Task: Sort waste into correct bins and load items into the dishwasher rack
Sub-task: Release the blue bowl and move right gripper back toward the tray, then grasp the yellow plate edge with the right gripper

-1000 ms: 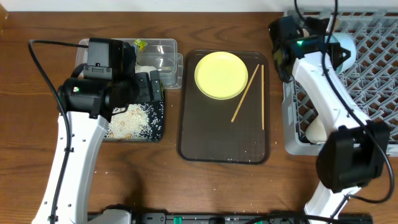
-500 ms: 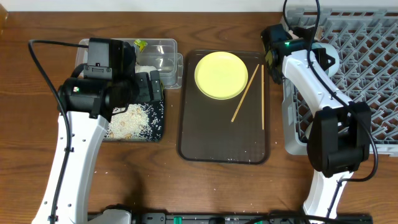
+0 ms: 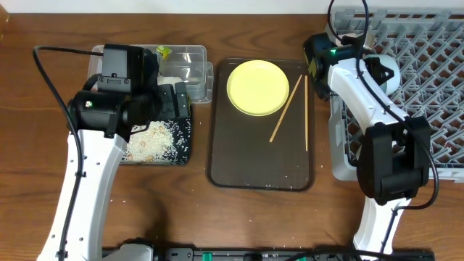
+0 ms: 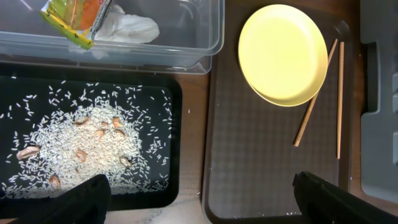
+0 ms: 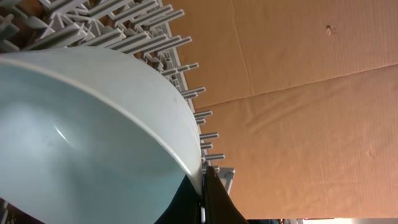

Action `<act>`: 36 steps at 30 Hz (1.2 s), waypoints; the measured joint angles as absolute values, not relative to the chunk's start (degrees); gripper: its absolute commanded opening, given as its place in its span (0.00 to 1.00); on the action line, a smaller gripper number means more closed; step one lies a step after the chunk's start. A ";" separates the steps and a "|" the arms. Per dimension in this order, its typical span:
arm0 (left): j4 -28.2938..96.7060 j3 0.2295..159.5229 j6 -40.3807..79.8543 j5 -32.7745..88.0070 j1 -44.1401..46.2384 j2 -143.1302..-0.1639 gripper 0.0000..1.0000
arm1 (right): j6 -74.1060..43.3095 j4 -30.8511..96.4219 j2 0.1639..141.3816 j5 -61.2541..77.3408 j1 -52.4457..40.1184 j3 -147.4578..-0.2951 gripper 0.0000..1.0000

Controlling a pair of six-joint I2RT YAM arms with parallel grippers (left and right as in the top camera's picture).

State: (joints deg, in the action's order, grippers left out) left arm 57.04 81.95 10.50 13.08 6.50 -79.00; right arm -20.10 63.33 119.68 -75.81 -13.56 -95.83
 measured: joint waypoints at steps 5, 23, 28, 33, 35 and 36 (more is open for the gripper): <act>57.01 81.95 10.50 13.08 6.52 -79.02 0.96 | -20.14 64.99 119.68 -73.32 -14.44 -95.85 0.04; 57.01 81.95 10.50 13.08 6.50 -79.02 0.96 | -15.70 68.75 119.70 -63.64 -21.87 -95.85 0.80; 57.04 81.95 10.50 13.08 6.52 -79.02 0.96 | -15.25 68.99 119.68 -54.41 -21.47 -99.79 0.82; 57.04 81.95 10.50 13.08 6.52 -79.02 0.96 | -13.96 67.20 118.56 -38.61 -20.73 -109.27 0.94; 57.01 81.95 10.50 13.08 6.52 -79.02 0.96 | -13.52 65.08 117.45 -32.73 -20.64 -111.20 0.86; 57.01 81.95 10.50 13.08 6.50 -79.02 0.96 | -13.37 63.13 116.77 -28.73 -20.64 -111.74 0.81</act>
State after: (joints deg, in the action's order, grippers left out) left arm 57.01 81.95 10.50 13.08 6.50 -79.02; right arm -13.37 63.13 116.77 -28.73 -20.64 -111.74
